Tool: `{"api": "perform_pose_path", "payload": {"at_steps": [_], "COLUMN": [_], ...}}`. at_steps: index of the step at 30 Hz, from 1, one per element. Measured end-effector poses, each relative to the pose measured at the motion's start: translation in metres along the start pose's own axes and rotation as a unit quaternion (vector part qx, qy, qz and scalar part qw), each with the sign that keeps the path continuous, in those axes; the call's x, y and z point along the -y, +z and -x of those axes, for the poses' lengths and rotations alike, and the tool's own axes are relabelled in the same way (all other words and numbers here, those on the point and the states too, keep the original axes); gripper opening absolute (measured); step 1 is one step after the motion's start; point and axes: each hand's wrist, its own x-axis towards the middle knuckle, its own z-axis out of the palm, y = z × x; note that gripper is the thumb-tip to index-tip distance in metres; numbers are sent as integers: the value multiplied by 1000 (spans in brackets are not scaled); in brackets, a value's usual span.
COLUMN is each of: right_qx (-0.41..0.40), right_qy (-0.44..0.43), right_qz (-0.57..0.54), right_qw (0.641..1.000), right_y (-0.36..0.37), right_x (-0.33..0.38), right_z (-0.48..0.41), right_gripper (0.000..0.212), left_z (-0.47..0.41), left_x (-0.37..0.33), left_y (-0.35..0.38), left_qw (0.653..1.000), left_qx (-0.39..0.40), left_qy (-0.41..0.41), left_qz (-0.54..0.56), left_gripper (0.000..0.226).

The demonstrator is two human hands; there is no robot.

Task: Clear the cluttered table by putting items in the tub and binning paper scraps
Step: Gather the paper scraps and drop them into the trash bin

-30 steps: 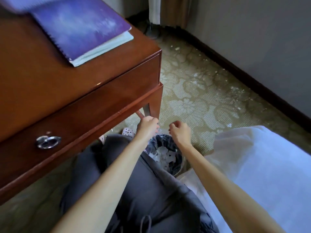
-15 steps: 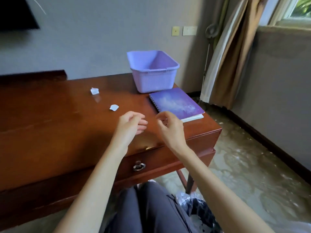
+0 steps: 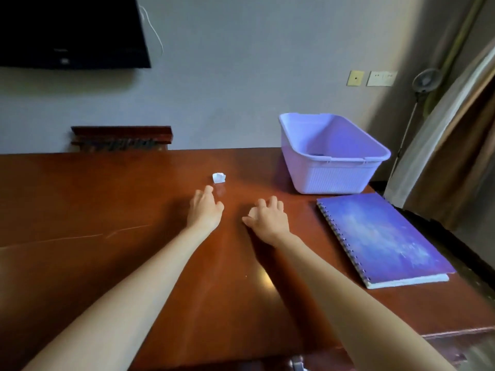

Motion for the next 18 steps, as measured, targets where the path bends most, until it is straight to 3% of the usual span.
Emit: {"api": "perform_pose_path", "payload": {"at_steps": [5,8,12,18], "right_qx": [-83,-100,-111,-107], "right_qy": [-61,-79,-69,12], "right_qz": [-6,-38,-87,-227], "right_qw": [995,991,988,968], "right_y": [13,13,12,4], "right_x": [-9,-13,-16,-21], "right_z": [-35,-54,-64,-44], "right_gripper": [24,17,16,16], "left_z": [-70,-97,-103,-64], "left_x": [4,4,1,-15], "left_y": [23,40,52,41], "left_qw": [996,991,988,992], "left_qx": [-25,-24,-77,-71], "left_qy": [47,84,120,98], "left_qz": [-70,-106,-63,41], "left_gripper": [62,50,22,26]}}
